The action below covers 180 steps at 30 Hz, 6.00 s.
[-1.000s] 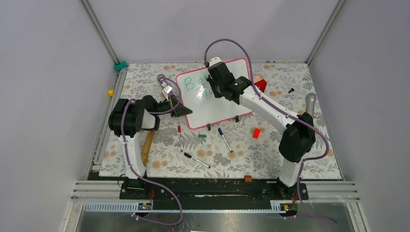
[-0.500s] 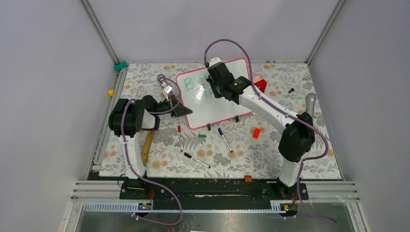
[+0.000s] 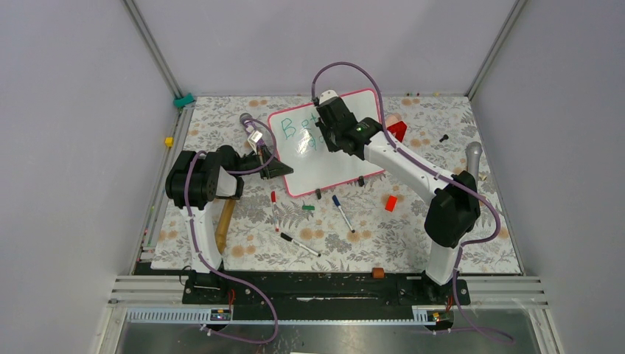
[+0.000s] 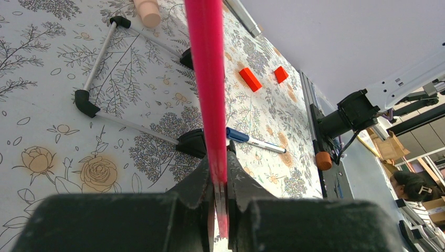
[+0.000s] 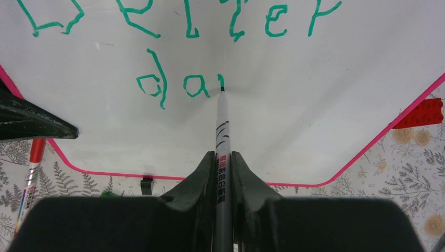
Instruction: Write a sentence on the whiteboard
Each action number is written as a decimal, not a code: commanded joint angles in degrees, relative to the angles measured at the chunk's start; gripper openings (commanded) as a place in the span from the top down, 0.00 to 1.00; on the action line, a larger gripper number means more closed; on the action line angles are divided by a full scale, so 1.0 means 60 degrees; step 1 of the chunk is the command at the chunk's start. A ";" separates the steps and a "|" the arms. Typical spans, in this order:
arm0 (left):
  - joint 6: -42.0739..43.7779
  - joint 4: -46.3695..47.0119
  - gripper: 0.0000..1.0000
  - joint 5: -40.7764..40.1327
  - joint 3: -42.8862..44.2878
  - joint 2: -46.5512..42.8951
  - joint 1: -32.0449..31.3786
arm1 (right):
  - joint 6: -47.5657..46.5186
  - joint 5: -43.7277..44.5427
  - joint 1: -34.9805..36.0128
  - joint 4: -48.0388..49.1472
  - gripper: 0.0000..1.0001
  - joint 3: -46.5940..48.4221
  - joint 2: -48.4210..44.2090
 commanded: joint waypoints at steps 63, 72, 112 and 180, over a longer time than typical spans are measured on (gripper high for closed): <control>0.0830 0.0448 1.00 0.1265 -0.0076 0.0259 -0.0199 | 0.0297 -0.0102 -0.0201 -0.0447 1.00 -0.0118 0.0003; 0.0830 0.0441 1.00 0.1260 -0.0078 0.0254 -0.0198 | 0.0426 -0.0458 -0.0199 -0.0339 1.00 -0.0440 -0.0103; 0.0815 0.0454 1.00 0.1245 -0.0065 0.0256 -0.0199 | 0.0508 -0.0947 -0.0713 0.0539 1.00 -0.0835 -0.1680; 0.0830 0.0448 1.00 0.1252 -0.0064 0.0253 -0.0199 | 0.0255 -0.1324 -0.0710 0.0800 1.00 -0.0323 -0.0482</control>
